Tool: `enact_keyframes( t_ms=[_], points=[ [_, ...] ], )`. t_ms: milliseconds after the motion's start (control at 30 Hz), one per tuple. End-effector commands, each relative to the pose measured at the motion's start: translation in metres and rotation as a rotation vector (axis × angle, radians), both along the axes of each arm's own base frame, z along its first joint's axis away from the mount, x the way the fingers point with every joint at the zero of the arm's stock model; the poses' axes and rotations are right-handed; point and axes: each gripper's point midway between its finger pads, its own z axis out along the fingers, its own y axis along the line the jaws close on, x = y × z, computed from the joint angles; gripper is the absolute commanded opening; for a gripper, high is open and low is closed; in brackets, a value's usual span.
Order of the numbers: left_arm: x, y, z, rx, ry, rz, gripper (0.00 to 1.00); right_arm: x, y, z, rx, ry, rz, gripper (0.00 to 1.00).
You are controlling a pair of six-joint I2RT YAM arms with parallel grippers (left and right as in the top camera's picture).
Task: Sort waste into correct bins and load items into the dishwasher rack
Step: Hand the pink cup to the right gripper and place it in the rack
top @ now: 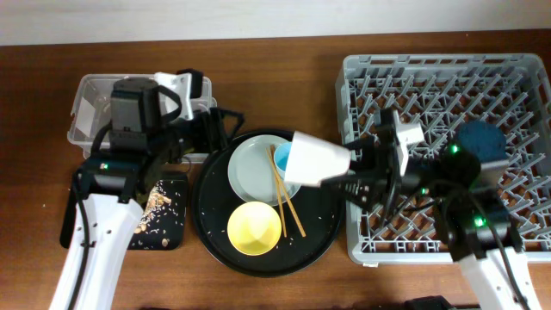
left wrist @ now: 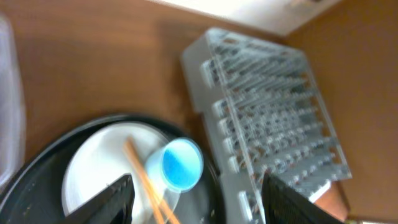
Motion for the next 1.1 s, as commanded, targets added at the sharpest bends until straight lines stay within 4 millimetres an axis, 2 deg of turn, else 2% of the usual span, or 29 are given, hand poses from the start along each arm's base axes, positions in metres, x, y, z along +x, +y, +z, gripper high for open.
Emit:
enact_keyframes(
  t_ms=[0,67,100,133,167,267,300,333,367,500,567,667,767,867,967,1033,1067],
  points=[
    [-0.001,0.024,-0.019,0.087,0.063,0.097,0.65,0.053,-0.025,-0.023,-0.059,0.086,-0.254,0.54],
    [-0.007,0.028,-0.027,0.110,0.107,0.111,0.77,0.091,-0.061,-0.055,-0.155,0.188,-0.538,0.54],
    [-0.010,0.028,-0.030,0.113,0.123,0.110,0.95,0.106,-0.090,-0.077,-0.236,0.250,-0.725,0.54],
    [-0.012,0.028,-0.032,0.115,0.136,0.109,0.99,0.113,-0.112,-0.090,-0.302,0.284,-0.852,0.57],
    [-0.015,0.029,-0.034,0.118,0.150,0.108,0.99,0.113,-0.122,-0.093,-0.356,0.294,-0.902,0.58],
    [-0.015,0.029,-0.035,0.119,0.154,0.108,0.99,0.117,-0.161,-0.071,-0.576,0.341,-1.066,0.56],
    [-0.015,0.029,-0.035,0.118,0.153,0.108,0.99,0.123,-0.168,-0.066,-0.619,0.366,-1.087,0.54],
    [-0.015,0.029,-0.035,0.118,0.153,0.108,0.99,0.131,-0.168,-0.066,-0.644,0.378,-1.072,0.54],
    [-0.015,0.029,-0.035,0.119,0.154,0.108,0.99,0.141,-0.170,-0.076,-0.682,0.408,-1.063,0.54],
    [-0.015,0.029,-0.035,0.119,0.153,0.109,0.99,0.163,-0.169,-0.163,-0.826,0.628,-0.975,0.51],
    [-0.015,0.029,-0.035,0.118,0.153,0.108,0.99,0.167,-0.161,-0.188,-0.871,0.672,-0.928,0.51],
    [-0.015,0.029,-0.035,0.118,0.153,0.108,0.99,0.168,-0.149,-0.214,-0.930,0.701,-0.864,0.51],
    [-0.015,0.029,-0.035,0.119,0.153,0.109,0.99,0.164,-0.151,-0.220,-0.954,0.726,-0.859,0.51],
    [-0.015,0.029,-0.035,0.118,0.153,0.108,0.99,0.155,-0.165,-0.225,-1.037,0.744,-0.899,0.52],
    [-0.015,0.029,-0.035,0.118,0.153,0.108,0.99,0.154,-0.165,-0.225,-1.038,0.744,-0.899,0.52],
    [-0.015,0.029,-0.035,0.118,0.153,0.108,0.99,0.154,-0.165,-0.225,-1.037,0.744,-0.898,0.59],
    [-0.015,0.029,-0.035,0.118,0.153,0.108,0.99,0.154,-0.164,-0.225,-1.035,0.745,-0.895,0.59]
  ],
)
